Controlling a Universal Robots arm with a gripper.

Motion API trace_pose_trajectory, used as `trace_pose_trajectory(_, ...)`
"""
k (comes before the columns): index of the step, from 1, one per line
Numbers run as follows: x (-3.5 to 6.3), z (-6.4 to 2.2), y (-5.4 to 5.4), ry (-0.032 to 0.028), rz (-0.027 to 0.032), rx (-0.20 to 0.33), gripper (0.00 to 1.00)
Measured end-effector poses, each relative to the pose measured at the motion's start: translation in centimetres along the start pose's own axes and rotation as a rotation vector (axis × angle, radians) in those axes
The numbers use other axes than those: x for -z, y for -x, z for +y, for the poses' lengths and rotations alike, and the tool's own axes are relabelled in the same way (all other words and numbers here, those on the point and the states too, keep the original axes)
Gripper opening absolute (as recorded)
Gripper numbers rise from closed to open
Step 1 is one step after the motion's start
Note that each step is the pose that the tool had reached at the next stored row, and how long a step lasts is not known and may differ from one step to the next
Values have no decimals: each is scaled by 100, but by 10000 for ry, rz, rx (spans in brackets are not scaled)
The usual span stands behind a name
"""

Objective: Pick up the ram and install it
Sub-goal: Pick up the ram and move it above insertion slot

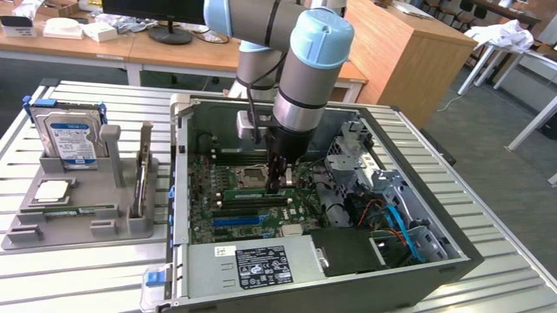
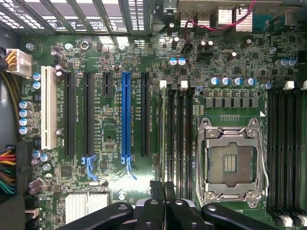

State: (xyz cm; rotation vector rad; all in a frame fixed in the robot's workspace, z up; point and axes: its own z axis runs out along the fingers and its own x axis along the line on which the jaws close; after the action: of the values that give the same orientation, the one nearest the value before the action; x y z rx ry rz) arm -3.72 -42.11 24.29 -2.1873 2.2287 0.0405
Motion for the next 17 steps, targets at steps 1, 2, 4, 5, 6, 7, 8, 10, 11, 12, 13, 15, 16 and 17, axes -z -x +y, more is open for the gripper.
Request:
trace_pose_trajectory(1, -5, 0, 0, 0, 0, 0, 11)
trace_pose_trajectory(2, -10, 0, 0, 1, 0, 0, 11)
trace_pose_trajectory(4, -17, 0, -1, 1, 2, 0, 11)
trace_pose_trajectory(5, -17, 0, -1, 1, 2, 0, 11)
trace_pose_trajectory(6, -17, 0, -1, 1, 2, 0, 11)
trace_pose_trajectory(7, -17, 0, -1, 1, 2, 0, 11)
trace_pose_trajectory(8, -18, 0, 0, 0, -1, -1, 11)
trace_pose_trajectory(10, -20, 0, 5, -1, -2, -1, 11)
trace_pose_trajectory(11, -20, 0, 5, 0, -1, 0, 11)
trace_pose_trajectory(12, -20, 0, 6, 0, 1, 0, 11)
trace_pose_trajectory(13, -19, 0, 6, 1, 1, 0, 11)
trace_pose_trajectory(15, -21, 0, 6, 1, 1, 0, 11)
trace_pose_trajectory(16, -27, 0, 7, 0, -2, -1, 11)
trace_pose_trajectory(17, -32, 0, 7, 0, 0, -1, 11)
